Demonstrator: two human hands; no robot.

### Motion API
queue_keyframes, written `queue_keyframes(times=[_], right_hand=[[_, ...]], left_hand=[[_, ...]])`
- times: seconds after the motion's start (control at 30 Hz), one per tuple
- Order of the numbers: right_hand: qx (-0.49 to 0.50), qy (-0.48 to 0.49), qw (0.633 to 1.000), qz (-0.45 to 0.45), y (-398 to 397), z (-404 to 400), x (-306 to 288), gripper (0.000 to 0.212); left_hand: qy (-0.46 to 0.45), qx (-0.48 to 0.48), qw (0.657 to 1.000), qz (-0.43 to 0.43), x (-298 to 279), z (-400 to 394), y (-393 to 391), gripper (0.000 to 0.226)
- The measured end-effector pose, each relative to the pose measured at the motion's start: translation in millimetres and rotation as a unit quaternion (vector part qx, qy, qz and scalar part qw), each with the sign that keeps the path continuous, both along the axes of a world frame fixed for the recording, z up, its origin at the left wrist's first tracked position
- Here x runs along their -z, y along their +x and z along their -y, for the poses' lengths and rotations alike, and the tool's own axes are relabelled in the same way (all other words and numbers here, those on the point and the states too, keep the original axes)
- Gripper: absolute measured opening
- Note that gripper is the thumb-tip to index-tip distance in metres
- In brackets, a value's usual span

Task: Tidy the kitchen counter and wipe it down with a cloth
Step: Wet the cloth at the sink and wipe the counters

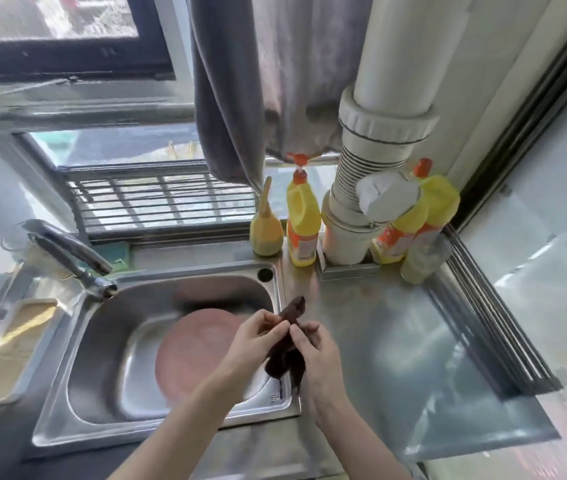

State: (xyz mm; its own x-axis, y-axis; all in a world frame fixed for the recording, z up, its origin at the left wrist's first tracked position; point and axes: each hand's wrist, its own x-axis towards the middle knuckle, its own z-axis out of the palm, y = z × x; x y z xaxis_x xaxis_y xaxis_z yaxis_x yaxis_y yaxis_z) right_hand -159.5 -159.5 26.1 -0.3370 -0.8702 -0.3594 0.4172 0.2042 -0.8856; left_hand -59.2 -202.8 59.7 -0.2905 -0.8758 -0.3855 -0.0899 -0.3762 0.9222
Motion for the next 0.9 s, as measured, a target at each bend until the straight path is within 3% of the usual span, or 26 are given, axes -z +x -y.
queue_keyframes(times=[0.2, 0.3, 0.43, 0.53, 0.67, 0.73, 0.8, 0.9], right_hand=[[0.013, 0.032, 0.985, 0.171, -27.0, 2.2, -7.6, 0.017], [0.061, 0.03, 0.981, 0.18, -35.3, 1.1, -12.7, 0.013], [0.083, 0.053, 0.995, 0.027, -49.2, -1.5, -11.5, 0.01], [0.082, 0.058, 0.995, -0.019, -56.9, -7.4, -10.2, 0.009], [0.093, 0.054, 0.989, -0.101, -69.5, -15.5, -10.7, 0.009], [0.099, 0.05, 0.982, -0.152, -77.8, -19.0, -10.9, 0.009], [0.112, 0.055, 0.971, -0.202, -88.1, -22.2, -11.2, 0.011], [0.129, 0.066, 0.949, -0.281, -105.0, -27.6, -11.3, 0.013]], left_hand=[[0.04, -0.005, 0.999, -0.027, 5.5, 5.4, -16.0, 0.014], [0.071, -0.014, 0.996, -0.052, 3.4, 9.2, -18.7, 0.015], [0.124, -0.059, 0.988, -0.066, 0.8, 10.8, -21.5, 0.016], [0.147, -0.083, 0.983, -0.068, 5.0, 14.1, -18.7, 0.02], [0.177, 0.004, 0.983, -0.053, 12.2, 15.7, -12.6, 0.033], [0.155, 0.032, 0.987, -0.02, 17.5, 14.3, -8.1, 0.029], [0.108, 0.009, 0.994, 0.033, 23.2, 15.7, -1.4, 0.031], [0.013, -0.031, 0.992, 0.124, 28.5, 22.3, 11.5, 0.016]])
